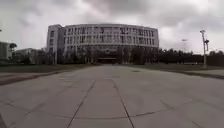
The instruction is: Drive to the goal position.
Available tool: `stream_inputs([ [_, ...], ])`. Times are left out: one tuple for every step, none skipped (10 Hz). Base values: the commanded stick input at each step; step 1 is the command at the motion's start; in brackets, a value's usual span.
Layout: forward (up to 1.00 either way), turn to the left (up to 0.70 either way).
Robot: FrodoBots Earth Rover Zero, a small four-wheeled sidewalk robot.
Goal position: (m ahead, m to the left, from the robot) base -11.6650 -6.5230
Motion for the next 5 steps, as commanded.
stream_inputs([
  [0.70,0.00],
  [0.70,0.00],
  [0.70,0.00],
  [0.70,0.00],
  [0.70,0.00],
])
